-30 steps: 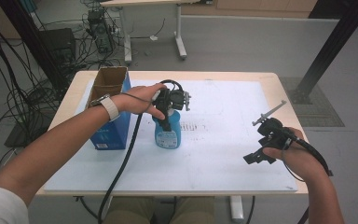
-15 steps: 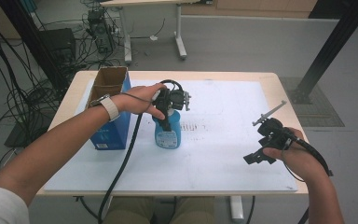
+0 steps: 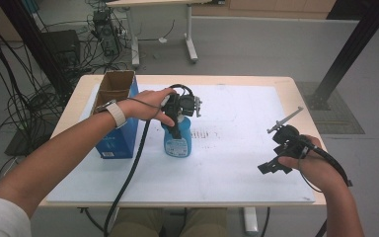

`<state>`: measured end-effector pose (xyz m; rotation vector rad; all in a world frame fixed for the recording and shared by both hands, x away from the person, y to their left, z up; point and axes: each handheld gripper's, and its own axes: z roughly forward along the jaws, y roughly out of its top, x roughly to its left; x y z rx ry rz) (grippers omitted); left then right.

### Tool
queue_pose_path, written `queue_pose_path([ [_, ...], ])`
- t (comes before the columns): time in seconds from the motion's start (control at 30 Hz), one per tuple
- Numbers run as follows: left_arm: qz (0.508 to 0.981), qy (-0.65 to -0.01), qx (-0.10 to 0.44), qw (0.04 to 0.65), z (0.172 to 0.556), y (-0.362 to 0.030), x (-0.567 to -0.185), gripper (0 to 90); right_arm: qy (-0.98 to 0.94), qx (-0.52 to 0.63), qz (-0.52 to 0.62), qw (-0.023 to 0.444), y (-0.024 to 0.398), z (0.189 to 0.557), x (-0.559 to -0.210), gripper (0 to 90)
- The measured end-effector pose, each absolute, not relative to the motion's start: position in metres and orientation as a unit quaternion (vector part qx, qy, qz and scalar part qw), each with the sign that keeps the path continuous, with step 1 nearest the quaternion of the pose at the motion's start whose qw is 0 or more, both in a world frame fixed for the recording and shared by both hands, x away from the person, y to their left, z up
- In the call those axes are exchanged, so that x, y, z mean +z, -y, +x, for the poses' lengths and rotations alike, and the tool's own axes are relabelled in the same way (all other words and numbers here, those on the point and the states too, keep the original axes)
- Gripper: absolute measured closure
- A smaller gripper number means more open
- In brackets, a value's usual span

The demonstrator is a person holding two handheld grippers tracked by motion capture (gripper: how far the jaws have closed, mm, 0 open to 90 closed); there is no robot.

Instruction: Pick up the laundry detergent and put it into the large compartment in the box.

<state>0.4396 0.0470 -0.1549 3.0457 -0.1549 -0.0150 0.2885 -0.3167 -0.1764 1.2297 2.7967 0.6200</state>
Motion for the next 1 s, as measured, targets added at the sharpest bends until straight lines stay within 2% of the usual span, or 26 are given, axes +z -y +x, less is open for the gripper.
queue_pose_path([
  [0.53, 0.998, 0.047, -0.006, 0.049, 0.4404, -0.0486, -0.1550, 39.2, -0.897, 0.199, 0.394, 0.012, 0.3167, 0.2888, -0.1765, 8.0],
  [1.0, 0.999, 0.014, -0.007, 0.043, 0.4418, -0.0523, -0.1523, 39.1, -0.896, 0.197, 0.398, 0.014, 0.3204, 0.2850, -0.1742, 8.0],
])
